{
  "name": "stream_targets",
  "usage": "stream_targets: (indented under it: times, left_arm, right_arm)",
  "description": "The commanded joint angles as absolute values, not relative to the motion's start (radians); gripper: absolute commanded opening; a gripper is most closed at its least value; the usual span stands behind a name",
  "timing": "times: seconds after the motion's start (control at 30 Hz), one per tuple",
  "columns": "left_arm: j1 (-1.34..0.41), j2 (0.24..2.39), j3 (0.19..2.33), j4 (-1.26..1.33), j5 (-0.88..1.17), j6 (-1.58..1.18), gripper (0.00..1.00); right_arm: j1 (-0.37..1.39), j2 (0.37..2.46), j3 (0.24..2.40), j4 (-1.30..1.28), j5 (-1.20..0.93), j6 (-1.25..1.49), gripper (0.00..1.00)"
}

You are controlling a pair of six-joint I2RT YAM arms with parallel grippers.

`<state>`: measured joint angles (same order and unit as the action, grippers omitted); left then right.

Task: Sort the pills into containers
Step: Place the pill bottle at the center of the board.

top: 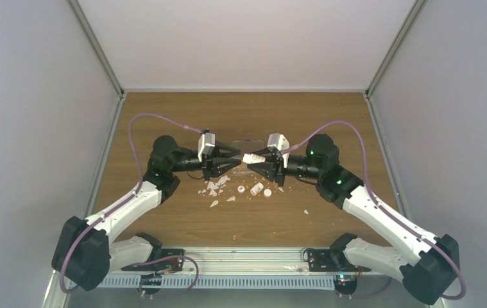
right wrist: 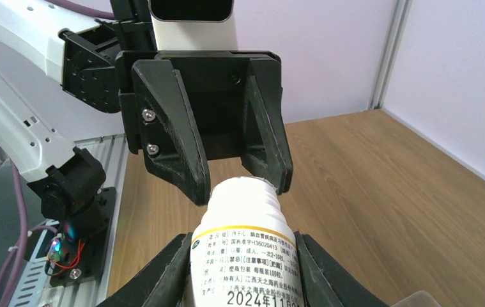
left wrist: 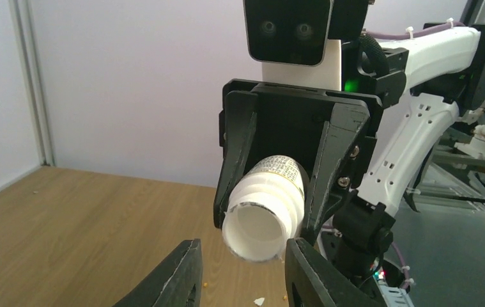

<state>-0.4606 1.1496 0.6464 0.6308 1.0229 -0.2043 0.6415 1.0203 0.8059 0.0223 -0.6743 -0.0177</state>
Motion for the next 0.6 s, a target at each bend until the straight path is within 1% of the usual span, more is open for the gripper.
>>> stream_targets:
  times: [0.0,0.13,0.57]
  left_arm:
    - [-0.485,1.161,0.687,0.629,1.030,-0.187,0.81]
    - [-0.498,1.152,0.689,0.621,1.026,-0.178,0.80]
    - [-0.520,1.199,0.707,0.620,1.043,-0.159,0.73]
  right_arm:
    - [0.659,1.008,0.799,0.046,-0.674,-0.017,0.80]
    - [0.664,1.013,0.801,0.043,-0.672,-0.019,0.80]
    - [0.671,1.047,0.825,0.024,-0.671,-0.032,0.80]
